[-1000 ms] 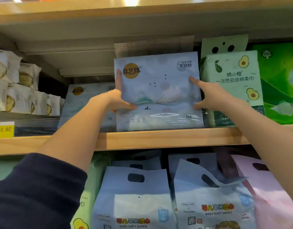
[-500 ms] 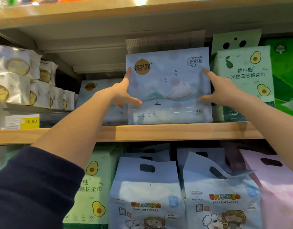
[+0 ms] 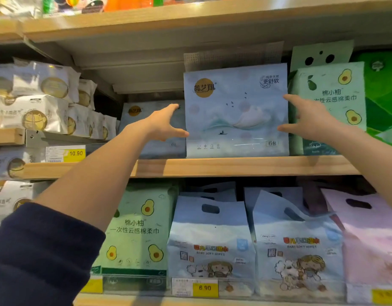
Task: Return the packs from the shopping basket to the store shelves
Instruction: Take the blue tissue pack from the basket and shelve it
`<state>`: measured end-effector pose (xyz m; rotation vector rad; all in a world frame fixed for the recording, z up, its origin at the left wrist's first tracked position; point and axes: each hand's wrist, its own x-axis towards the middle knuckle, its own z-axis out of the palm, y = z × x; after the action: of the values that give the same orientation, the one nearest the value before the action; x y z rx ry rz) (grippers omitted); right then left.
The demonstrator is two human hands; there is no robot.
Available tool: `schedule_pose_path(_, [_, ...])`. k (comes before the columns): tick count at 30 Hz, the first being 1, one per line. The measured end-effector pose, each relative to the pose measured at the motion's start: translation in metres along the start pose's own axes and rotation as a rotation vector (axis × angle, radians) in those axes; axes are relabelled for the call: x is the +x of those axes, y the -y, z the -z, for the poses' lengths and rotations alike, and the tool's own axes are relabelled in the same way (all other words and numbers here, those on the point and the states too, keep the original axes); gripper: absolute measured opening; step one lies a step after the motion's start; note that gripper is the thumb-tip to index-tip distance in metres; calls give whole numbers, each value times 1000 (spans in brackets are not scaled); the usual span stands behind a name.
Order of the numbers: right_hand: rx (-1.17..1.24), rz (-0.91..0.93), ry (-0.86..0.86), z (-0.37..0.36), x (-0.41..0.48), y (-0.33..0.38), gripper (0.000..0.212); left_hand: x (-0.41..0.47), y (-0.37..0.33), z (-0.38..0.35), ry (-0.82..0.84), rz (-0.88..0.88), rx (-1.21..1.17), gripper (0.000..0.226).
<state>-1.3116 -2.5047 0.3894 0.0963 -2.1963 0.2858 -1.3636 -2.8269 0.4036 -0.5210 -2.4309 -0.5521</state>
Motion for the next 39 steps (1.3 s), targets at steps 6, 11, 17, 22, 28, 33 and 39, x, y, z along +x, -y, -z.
schedule_pose_path(6, [33,-27,33,17,-43,20,78,-45,3,2,-36,-68,-2,79])
schedule_pose_path(11, [7,-63,43,33,-93,35,75,-89,2,-2,-61,-140,-28,80])
schedule_pose_path(17, [-11,-145,127,44,-152,38,73,-142,0,-19,-44,-188,-63,79])
schedule_pose_path(22, [74,-189,177,39,-196,23,75,-188,4,-39,49,-122,-165,80])
schedule_pose_path(28, [159,-251,296,26,-253,4,75,-241,-2,-88,208,-7,-165,86])
schedule_pose_path(33, [188,-270,444,7,-314,-25,74,-297,-2,-148,309,94,-223,87])
schedule_pose_path(39, [252,-338,566,-27,-413,-57,71,-390,4,-228,443,245,-332,86])
